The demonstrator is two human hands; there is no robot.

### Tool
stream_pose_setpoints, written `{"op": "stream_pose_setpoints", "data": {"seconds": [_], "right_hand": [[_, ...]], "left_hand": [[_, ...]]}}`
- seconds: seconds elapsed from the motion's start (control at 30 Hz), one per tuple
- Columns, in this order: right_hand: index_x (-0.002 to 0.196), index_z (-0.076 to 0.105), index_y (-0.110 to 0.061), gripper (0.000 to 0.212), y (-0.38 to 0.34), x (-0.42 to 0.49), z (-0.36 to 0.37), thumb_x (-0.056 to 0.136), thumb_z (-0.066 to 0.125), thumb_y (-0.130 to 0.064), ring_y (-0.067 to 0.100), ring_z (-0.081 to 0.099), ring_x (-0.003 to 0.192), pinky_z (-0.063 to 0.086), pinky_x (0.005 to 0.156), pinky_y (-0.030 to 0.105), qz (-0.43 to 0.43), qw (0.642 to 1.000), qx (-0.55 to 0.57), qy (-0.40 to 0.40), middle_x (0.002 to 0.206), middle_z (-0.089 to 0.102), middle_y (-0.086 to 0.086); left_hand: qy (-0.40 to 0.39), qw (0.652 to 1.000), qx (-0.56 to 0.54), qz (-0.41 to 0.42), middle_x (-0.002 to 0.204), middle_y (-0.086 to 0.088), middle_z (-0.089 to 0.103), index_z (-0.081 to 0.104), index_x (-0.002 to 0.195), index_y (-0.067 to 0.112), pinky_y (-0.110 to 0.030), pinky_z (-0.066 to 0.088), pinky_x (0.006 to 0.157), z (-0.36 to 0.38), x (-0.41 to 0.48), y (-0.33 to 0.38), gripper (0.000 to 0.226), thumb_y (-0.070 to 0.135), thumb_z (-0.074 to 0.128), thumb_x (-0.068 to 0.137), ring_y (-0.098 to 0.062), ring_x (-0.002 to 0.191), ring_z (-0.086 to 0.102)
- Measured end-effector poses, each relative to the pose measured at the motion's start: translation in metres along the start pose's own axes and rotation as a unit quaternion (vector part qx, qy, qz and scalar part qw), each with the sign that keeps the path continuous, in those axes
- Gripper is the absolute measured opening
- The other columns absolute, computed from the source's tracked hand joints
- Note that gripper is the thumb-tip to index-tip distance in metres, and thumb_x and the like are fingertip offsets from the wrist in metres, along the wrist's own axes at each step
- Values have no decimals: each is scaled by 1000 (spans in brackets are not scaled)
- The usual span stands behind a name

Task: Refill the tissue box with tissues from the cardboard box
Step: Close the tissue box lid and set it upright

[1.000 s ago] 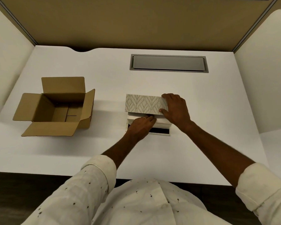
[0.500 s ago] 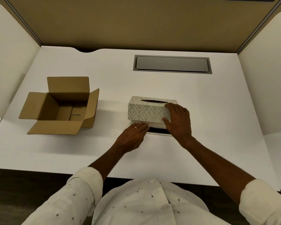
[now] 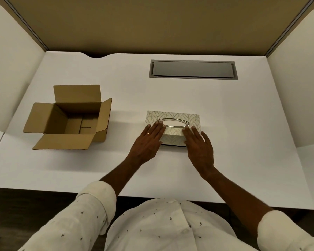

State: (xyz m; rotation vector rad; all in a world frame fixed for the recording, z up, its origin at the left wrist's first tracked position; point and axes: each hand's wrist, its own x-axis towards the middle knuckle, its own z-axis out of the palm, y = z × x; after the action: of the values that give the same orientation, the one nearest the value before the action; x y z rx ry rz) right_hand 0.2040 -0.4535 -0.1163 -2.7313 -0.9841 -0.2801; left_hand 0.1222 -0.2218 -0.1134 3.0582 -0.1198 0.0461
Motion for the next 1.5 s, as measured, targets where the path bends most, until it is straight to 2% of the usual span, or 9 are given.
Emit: {"op": "stream_pose_setpoints", "data": {"seconds": [0.17, 0.27, 0.57, 0.8, 0.93, 1.17, 1.3, 1.43, 1.5], "right_hand": [[157, 36, -18, 74, -2, -10, 10, 91, 58, 8, 21, 31, 153, 34, 121, 48, 5, 999, -27, -40, 164, 35, 0], [160, 28, -17, 79, -7, -14, 15, 90, 52, 10, 24, 23, 156, 27, 124, 50, 21, 997, -37, -64, 168, 27, 2], [160, 27, -13, 71, -22, -19, 24, 97, 59, -12, 28, 23, 156, 25, 124, 53, 56, 995, -26, -78, 168, 25, 8], [158, 32, -13, 69, -23, -19, 23, 96, 62, -18, 29, 28, 154, 27, 124, 53, 54, 994, -37, -84, 166, 30, 10], [159, 30, -13, 70, -24, -18, 21, 97, 61, -19, 28, 27, 155, 28, 124, 53, 53, 993, -49, -99, 167, 29, 8], [160, 28, -14, 66, -26, -8, 12, 101, 54, -31, 28, 26, 155, 26, 124, 54, 58, 989, -49, -126, 168, 26, 8], [157, 35, -13, 71, -27, -13, 6, 96, 62, -38, 29, 32, 153, 21, 123, 52, 48, 991, -40, -117, 165, 32, 8], [153, 43, -12, 74, -24, -13, -3, 91, 60, -49, 30, 35, 151, 18, 119, 51, 25, 990, -51, -132, 162, 39, 9], [148, 51, -12, 70, -23, -11, -8, 92, 49, -53, 29, 39, 148, 20, 117, 49, 22, 990, -55, -126, 158, 46, 8]], "left_hand": [[-5, 1000, -7, -1, 165, -13, 14, 18, 157, 6, -43, 20, 123, 5, -5, 4, 63, 35, 38, 104, -23, 154, 9], [-5, 1000, -11, 2, 164, -13, 18, 21, 156, 5, -43, 23, 122, 6, -8, 7, 63, 35, 40, 104, -24, 153, 13], [-4, 997, -61, -44, 159, -16, 32, 36, 150, 3, -41, 29, 120, 7, -6, 20, 61, 39, 45, 103, -27, 149, 28], [-18, 997, -62, -47, 158, -16, 34, 37, 150, 3, -44, 33, 118, 7, -5, 21, 51, 14, 49, 101, -29, 149, 28], [-9, 997, -62, -39, 157, -16, 35, 39, 149, 3, -43, 34, 118, 5, -5, 18, 50, 11, 50, 101, -29, 147, 31], [-26, 996, -70, -56, 163, -13, 21, 26, 154, 5, -41, 24, 122, 2, 7, 15, 52, 10, 41, 104, -27, 152, 17], [-42, 995, -65, -63, 163, -14, 20, 26, 154, 5, -43, 26, 121, 2, 4, 22, 54, 27, 36, 106, -27, 152, 17], [-28, 996, -67, -54, 160, -14, 29, 38, 150, 5, -44, 34, 116, 4, -4, 24, 63, 41, 49, 99, -29, 147, 30], [-29, 996, -68, -56, 163, -11, 21, 31, 154, 9, -40, 18, 122, 4, -9, 25, 68, 48, 41, 99, -28, 150, 22]]}}
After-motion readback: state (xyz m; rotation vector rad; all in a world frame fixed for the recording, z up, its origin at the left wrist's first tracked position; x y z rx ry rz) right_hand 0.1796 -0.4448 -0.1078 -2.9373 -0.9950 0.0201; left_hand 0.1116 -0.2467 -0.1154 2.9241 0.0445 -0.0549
